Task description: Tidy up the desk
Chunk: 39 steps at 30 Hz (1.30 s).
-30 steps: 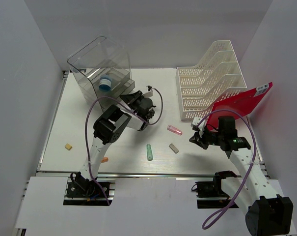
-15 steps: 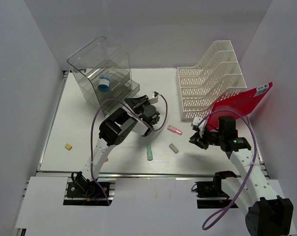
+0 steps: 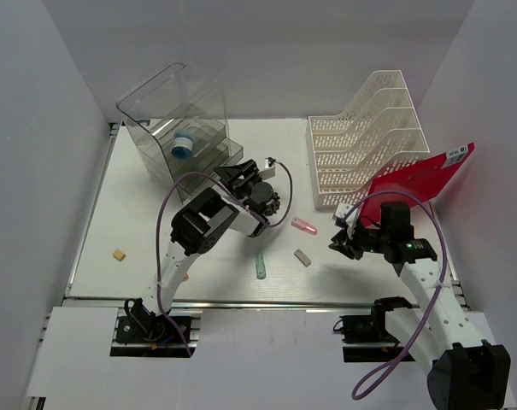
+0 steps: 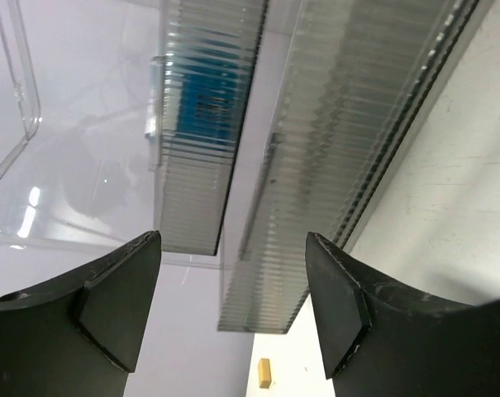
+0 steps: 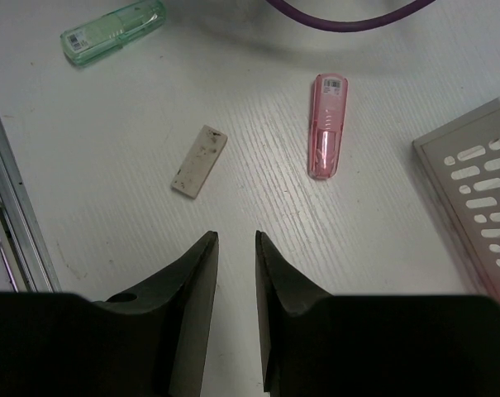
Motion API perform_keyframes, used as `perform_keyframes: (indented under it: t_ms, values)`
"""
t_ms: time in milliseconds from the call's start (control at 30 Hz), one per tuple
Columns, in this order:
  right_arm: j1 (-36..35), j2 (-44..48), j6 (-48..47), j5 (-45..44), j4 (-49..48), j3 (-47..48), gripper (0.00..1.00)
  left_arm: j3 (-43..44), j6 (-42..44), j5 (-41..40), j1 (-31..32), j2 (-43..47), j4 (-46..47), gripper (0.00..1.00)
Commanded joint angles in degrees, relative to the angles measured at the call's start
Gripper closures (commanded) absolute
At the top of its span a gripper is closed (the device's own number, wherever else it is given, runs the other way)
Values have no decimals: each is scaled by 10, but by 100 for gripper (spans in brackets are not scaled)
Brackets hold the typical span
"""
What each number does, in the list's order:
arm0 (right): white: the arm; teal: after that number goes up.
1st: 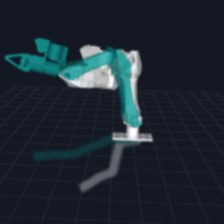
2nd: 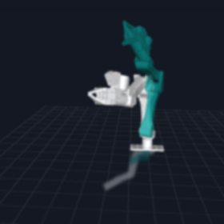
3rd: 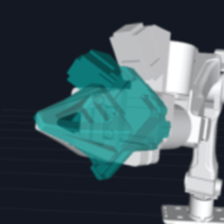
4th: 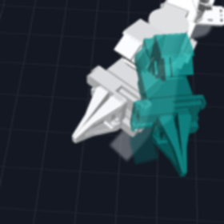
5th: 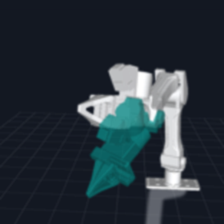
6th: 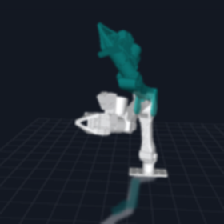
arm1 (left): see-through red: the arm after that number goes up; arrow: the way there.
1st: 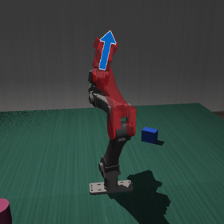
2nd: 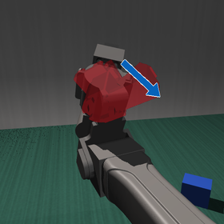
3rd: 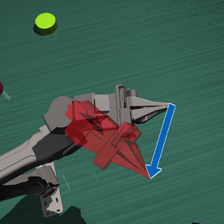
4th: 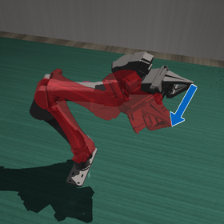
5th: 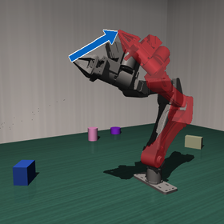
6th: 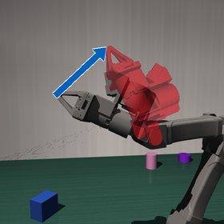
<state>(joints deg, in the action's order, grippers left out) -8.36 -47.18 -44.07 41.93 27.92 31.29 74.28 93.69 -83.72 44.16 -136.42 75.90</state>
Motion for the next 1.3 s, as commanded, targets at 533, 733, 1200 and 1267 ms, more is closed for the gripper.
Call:
perform_keyframes:
  t_ms: [533,733,1200,1267]
  values:
    - [1,5,38,-51,-41,3,52,-57,2,-42,90,198,29,20]
    - [4,16,81,-127,-92,2,21,1,143,-68,114,202,151,19]
    - [17,74,158,-256,-183,-17,11,191,307,-116,189,265,284,16]
    - [16,73,161,-258,-184,-16,11,217,307,-115,208,282,283,16]
